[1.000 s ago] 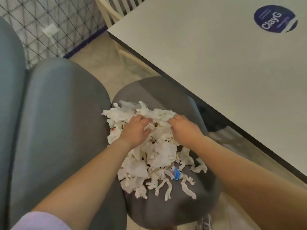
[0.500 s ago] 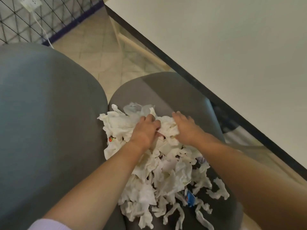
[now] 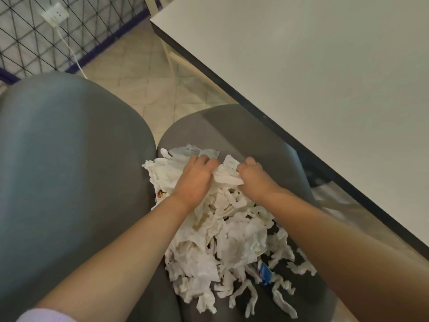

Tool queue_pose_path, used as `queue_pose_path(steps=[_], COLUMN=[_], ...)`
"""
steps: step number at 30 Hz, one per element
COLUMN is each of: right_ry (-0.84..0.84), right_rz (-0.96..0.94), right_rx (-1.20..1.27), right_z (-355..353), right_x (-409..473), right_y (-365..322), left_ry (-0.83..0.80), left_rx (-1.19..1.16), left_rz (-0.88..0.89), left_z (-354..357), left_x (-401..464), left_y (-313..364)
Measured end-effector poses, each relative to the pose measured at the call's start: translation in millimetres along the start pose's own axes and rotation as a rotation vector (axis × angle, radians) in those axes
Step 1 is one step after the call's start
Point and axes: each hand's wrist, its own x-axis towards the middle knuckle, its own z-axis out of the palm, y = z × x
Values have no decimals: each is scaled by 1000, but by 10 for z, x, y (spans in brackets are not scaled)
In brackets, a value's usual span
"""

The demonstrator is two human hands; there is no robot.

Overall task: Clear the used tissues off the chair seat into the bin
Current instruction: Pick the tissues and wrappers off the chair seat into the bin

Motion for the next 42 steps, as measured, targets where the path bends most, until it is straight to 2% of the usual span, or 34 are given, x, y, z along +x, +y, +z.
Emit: queue_pose_path(steps=[5,9,15,20,23,26,34,39,42], right_ry=[13,31,11,34,38,58,126,138,161], right_rz=[-23,-30,-86,-105,-108,-133,-136,-55,18], right_rx=[73,254,306,284,251,224,215,404,516], right_z=[-269,-408,-432,-393,-366,-328,-418,-584,-538], right_x=[-265,-541,-817,-1014,-1135,-1265,-1871,-2539,-2938], right_y=[-68,-112,-165,-159,-115,-52,258,539,859], left_ry=[101,120,293,284,254,207,126,-123,-343], left_rx=[66,-157,-470,-831,-952,-961,-932,-1103,-1142], left_rz=[3,7,-316,-480,-562,-617,-575,-542,-508], left_z=[-284,-488,-650,-607,-576,-561,-541,-412,-244], left_x=[-132,-288,-413,-575,-705,-825,-1072,-1241,-1339], left_y=[250,467,764,947,1082,1215,1721,2184,2569])
